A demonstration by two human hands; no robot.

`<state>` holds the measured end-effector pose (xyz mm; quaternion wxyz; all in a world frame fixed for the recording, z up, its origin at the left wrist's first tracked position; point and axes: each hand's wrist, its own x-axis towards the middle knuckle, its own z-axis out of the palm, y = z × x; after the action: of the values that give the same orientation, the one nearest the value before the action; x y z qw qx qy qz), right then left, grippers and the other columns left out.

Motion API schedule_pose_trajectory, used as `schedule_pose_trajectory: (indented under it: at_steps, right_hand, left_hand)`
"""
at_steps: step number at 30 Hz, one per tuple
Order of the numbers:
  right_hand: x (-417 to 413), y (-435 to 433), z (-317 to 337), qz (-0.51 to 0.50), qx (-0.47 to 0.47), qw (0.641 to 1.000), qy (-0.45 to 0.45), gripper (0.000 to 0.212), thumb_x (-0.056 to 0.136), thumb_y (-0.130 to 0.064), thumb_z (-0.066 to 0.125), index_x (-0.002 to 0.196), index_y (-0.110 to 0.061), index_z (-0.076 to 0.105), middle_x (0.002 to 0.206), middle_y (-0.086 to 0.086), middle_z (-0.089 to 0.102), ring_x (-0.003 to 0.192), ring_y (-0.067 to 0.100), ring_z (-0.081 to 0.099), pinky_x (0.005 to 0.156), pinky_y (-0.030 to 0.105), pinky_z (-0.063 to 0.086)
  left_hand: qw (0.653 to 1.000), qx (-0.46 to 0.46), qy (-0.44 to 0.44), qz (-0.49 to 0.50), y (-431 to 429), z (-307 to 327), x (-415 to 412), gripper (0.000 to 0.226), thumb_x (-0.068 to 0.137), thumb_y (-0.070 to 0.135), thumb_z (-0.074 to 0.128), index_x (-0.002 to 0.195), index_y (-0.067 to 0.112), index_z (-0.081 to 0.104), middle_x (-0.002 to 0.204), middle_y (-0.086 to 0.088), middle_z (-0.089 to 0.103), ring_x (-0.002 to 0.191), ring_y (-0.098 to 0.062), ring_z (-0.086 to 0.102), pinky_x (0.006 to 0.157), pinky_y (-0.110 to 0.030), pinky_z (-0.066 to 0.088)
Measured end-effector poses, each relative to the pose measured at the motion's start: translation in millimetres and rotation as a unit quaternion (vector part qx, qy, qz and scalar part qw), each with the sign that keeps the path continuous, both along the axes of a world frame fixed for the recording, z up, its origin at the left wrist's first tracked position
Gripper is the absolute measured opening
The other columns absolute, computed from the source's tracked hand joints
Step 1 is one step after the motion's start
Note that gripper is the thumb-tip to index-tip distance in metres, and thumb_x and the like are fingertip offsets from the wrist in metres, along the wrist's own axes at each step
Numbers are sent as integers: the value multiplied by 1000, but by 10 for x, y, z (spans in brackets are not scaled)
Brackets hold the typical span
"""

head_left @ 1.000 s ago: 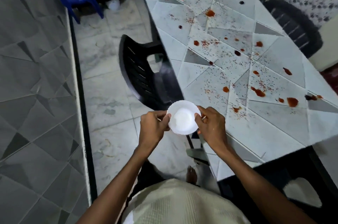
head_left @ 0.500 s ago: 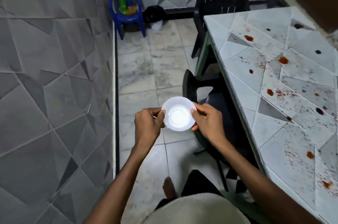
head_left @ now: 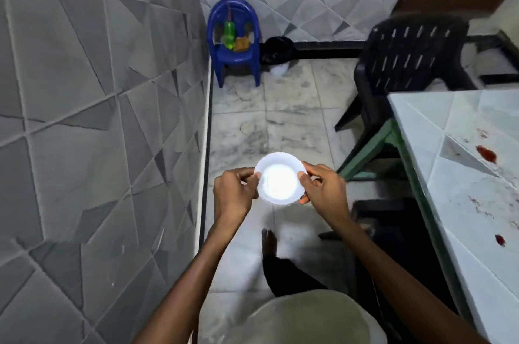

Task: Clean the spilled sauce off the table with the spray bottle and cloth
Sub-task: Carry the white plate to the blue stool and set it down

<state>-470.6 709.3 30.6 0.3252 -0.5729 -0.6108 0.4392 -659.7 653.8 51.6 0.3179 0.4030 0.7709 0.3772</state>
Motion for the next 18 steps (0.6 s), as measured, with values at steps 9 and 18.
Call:
schedule_pose_trajectory:
  at_steps: [9, 18]
  right_hand:
    - [-1275, 2347, 188, 1, -58, 995, 81, 24, 93, -15, 71, 117, -14, 71, 99, 9, 68, 57, 20, 71, 46, 30, 57]
    - [-2504, 4585, 53, -16, -48, 996, 70, 27, 95, -14, 67, 121, -10, 69, 104, 10, 65, 61, 11, 71, 44, 27, 56]
  left_hand:
    - [974, 47, -209, 68, 2227, 128, -1265, 17, 78, 26, 71, 94, 29, 75, 90, -1, 77, 88, -21, 72, 83, -43, 60]
    - [966, 18, -254, 31, 4553, -96, -2503, 21, 88, 17, 71, 106, 28, 69, 94, -7, 66, 86, -22, 69, 70, -36, 61]
